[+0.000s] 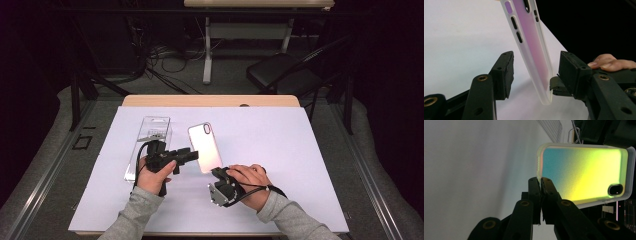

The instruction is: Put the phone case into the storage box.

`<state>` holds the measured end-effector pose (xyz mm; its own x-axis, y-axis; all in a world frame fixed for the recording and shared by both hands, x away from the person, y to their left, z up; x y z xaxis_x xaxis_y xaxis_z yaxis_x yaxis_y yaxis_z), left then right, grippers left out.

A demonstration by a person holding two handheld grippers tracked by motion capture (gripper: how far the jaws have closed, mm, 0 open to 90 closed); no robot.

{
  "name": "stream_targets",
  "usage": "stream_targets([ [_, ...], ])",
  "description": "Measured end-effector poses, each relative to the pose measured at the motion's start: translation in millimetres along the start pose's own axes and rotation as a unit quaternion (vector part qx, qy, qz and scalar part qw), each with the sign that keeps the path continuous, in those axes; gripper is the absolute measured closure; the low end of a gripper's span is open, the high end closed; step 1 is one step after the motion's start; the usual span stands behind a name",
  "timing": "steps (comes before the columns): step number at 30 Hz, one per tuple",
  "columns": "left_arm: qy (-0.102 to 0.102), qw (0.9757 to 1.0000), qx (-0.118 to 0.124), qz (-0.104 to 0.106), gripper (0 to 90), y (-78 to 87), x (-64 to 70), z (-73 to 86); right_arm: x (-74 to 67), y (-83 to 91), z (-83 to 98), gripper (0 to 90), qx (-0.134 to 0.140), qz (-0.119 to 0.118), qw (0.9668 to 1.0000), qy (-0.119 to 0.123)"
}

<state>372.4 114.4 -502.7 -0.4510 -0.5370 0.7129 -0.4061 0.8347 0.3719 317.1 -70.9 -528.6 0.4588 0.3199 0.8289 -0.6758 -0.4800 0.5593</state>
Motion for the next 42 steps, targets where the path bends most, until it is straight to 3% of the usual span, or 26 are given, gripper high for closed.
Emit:
stream_targets([
  [9, 0.007, 0.9999, -0.015, 0.0, 48.5, -8.7, -3.9, 0.1, 0.9, 0.2, -1.0, 87.5, 0.001, 0.002, 1.0, -0.002],
  [42, 0.026, 0.9997, -0.003, -0.003, 64.7, -17.7, -7.1, -1.1, 3.7, -1.3, -7.3, 87.5, 0.01, 0.008, 0.9999, 0.004],
])
Point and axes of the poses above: each handheld gripper's, and its own axes: y roughly backward along the jaws, z roughly out of its underside, x roughly to its right, the point moved 4 cm from there along -y, roughly forward along the jaws, and after that the axes turned 12 degrees about y, right-handed, at the moved point
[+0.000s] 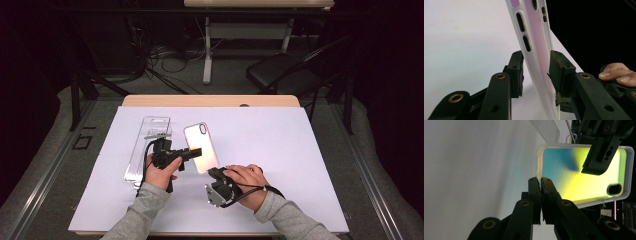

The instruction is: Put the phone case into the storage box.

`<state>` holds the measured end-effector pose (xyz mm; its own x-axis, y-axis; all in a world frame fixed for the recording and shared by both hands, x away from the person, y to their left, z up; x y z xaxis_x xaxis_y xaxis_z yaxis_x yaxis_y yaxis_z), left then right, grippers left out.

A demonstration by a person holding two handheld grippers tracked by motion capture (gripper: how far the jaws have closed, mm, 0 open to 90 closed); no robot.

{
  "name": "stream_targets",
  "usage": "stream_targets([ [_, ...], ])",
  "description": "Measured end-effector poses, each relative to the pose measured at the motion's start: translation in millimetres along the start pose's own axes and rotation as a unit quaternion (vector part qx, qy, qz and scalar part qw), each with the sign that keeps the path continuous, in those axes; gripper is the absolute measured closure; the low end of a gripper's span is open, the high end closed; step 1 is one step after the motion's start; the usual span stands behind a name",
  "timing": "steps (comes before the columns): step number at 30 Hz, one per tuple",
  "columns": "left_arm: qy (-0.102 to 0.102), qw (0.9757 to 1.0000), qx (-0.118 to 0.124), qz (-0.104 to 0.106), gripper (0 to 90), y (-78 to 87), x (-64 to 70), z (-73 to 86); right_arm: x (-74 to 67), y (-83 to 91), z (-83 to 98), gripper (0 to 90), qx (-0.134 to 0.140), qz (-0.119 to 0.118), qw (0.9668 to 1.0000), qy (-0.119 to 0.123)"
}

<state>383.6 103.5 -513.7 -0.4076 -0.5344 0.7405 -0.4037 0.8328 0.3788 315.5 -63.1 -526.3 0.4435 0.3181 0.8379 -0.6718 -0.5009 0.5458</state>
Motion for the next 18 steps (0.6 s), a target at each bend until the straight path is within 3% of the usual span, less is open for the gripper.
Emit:
stream_targets([
  [9, 0.02, 0.9998, 0.002, 0.006, 68.0, 0.2, -1.0, 0.1, -0.1, -0.4, -0.6, 87.4, 0.002, 0.001, 1.0, 0.0],
  [18, 0.021, 0.9998, 0.004, 0.003, 70.8, -0.1, -1.0, 1.0, -0.7, -0.4, -1.5, 87.4, 0.004, 0.001, 1.0, -0.004],
])
Point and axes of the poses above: each handheld gripper's, and its own axes: y roughly backward along the jaws, z roughly out of its underside, x roughly to its right, the point moved 4 cm from there along -y, roughly forward along the jaws, and after that the axes turned 12 degrees about y, right-handed, at the moved point
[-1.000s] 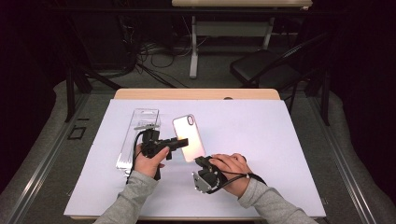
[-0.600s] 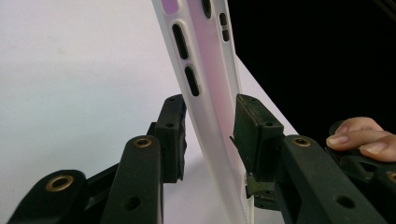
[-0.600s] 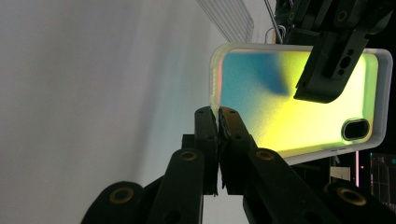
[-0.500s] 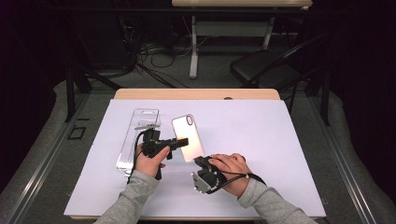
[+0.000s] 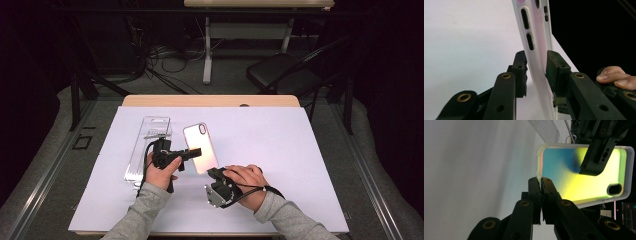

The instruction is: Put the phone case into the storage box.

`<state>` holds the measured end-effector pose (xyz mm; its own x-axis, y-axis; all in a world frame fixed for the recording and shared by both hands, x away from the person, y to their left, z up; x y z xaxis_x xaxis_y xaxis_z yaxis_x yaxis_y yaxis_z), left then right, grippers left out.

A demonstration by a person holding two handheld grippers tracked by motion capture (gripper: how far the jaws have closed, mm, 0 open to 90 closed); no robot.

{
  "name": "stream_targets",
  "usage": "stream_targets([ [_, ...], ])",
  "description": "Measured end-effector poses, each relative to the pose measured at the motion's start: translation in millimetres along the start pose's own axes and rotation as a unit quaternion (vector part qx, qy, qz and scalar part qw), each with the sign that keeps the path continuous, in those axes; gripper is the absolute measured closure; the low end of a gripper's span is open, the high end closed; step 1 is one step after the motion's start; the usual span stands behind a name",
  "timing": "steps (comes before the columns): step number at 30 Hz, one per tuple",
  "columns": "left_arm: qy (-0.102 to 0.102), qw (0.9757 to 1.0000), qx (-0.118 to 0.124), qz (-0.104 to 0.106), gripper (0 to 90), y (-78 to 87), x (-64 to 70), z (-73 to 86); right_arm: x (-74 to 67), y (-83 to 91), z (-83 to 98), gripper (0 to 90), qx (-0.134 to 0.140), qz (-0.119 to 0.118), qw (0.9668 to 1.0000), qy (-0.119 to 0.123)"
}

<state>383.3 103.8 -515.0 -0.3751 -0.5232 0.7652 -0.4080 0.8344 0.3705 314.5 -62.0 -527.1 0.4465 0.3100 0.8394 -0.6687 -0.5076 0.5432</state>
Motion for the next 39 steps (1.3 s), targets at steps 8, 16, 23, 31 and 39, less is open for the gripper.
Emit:
stream_targets([
  [8, 0.016, 0.9998, -0.003, 0.006, 74.9, 1.6, 0.4, 0.0, 0.3, -0.3, 0.2, 87.5, 0.0, 0.001, 1.0, 0.002],
  [16, 0.023, 0.9997, -0.004, 0.007, 76.7, 1.0, -0.4, 0.0, 0.1, -0.2, 0.4, 87.5, 0.001, 0.0, 1.0, 0.002],
  [23, 0.03, 0.9995, -0.001, 0.009, 77.3, 1.1, -0.1, -0.2, 0.6, -0.5, 0.5, 87.5, 0.0, -0.001, 1.0, 0.001],
  [31, 0.036, 0.9993, 0.0, 0.011, 77.7, 0.6, -0.7, -0.3, 0.8, -0.5, 0.8, 87.5, 0.0, -0.001, 1.0, 0.001],
  [39, 0.042, 0.999, 0.001, 0.016, 78.2, 0.8, -0.7, -0.1, 0.2, -0.6, 1.0, 87.5, 0.002, -0.003, 1.0, -0.003],
])
Point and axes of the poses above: each handheld gripper's, and its own axes: y roughly backward along the jaws, z roughly out of its underside, x roughly to its right, the point moved 4 cm from there along -y, roughly forward along the jaws, and after that the axes turned 12 degrees about y, right-handed, at the moved point
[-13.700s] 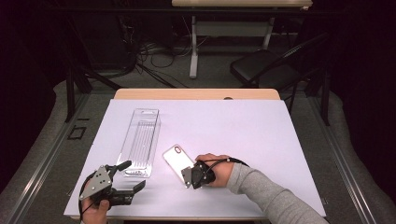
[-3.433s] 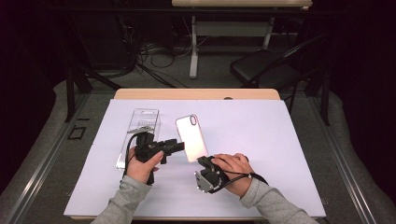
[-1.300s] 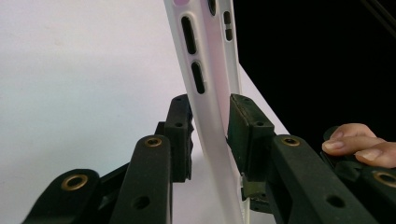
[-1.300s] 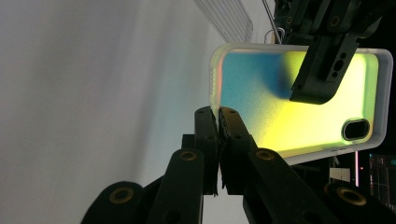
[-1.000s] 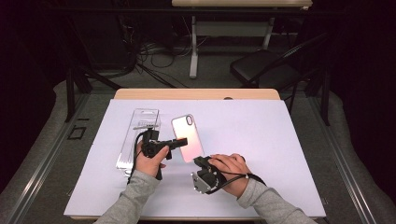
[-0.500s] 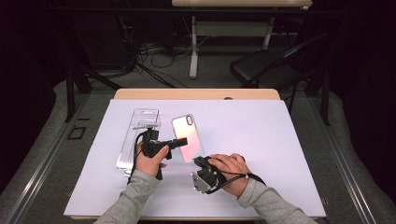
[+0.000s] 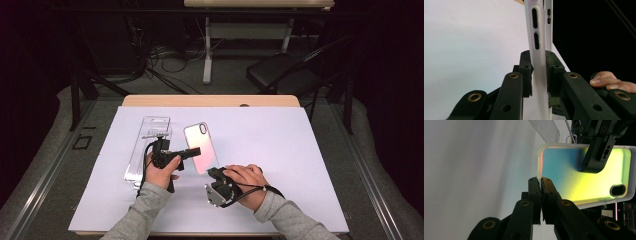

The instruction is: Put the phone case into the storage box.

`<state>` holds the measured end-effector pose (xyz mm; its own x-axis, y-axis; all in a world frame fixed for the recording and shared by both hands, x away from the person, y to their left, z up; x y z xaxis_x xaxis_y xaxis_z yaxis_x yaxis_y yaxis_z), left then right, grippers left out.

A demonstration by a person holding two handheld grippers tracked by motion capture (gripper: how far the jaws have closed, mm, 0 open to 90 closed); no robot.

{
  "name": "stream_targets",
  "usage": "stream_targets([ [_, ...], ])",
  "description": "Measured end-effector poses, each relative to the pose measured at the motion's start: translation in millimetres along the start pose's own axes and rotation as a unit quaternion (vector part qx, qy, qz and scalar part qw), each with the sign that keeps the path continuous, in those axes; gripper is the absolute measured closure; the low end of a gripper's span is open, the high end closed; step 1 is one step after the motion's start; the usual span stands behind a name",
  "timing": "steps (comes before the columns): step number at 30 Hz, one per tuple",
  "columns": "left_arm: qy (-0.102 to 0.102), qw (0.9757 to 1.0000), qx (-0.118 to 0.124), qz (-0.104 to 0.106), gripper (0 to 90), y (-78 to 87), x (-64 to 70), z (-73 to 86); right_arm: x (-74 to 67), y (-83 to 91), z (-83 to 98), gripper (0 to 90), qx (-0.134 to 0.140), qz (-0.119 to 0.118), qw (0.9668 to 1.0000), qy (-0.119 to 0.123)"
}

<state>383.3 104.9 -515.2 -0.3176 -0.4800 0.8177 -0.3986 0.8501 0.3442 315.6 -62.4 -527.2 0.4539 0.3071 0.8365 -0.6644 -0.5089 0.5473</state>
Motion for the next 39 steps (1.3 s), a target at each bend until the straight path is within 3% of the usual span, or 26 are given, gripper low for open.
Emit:
stream_targets([
  [25, 0.025, 0.9996, 0.002, 0.01, 80.2, 0.3, -0.5, 0.3, 0.2, -0.1, 0.1, 87.5, 0.001, 0.001, 1.0, 0.0],
  [39, 0.028, 0.9995, 0.003, 0.014, 80.8, -0.1, -0.5, 0.2, 0.3, -0.8, 0.6, 87.6, 0.0, 0.001, 1.0, 0.004],
])
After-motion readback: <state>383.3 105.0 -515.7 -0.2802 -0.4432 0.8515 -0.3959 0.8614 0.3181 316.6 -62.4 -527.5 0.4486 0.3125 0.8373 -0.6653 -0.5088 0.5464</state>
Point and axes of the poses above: each handheld gripper's, and its own axes: y roughly backward along the jaws, z roughly out of its underside, x roughly to its right, the point moved 4 cm from there along -y, roughly forward along the jaws, and after that the axes turned 12 degrees about y, right-handed, at the moved point
